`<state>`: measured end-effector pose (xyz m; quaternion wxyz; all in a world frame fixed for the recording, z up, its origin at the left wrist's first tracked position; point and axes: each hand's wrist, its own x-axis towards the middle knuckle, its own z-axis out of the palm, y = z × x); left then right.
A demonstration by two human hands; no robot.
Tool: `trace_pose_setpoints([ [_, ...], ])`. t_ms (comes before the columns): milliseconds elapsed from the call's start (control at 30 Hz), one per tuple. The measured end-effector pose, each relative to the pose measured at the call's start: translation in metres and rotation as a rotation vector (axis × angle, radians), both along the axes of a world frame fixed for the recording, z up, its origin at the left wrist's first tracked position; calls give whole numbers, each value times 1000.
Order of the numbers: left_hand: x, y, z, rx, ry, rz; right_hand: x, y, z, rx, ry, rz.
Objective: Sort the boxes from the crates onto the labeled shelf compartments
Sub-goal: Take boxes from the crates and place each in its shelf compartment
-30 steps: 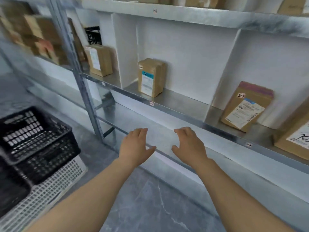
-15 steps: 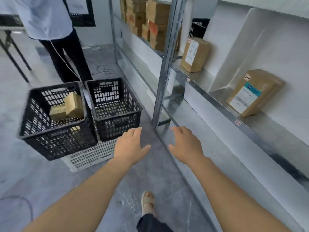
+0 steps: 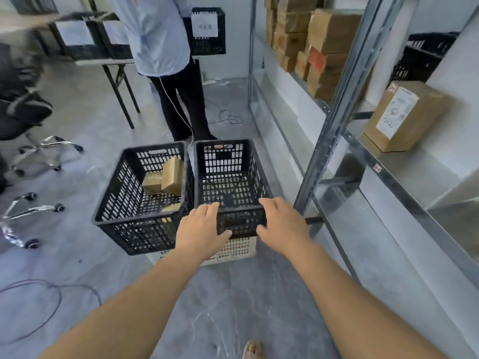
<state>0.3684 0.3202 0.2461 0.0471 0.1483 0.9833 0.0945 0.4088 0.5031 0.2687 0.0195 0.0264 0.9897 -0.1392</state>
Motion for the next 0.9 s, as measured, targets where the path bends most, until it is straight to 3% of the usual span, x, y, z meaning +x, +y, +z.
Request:
trace_pose_setpoints([
  [567, -81, -89, -28, 44, -21, 338, -149, -88, -25, 23, -34, 368],
  [900, -203, -199, -46, 92, -57, 374, -270, -195, -39, 78, -107, 371],
])
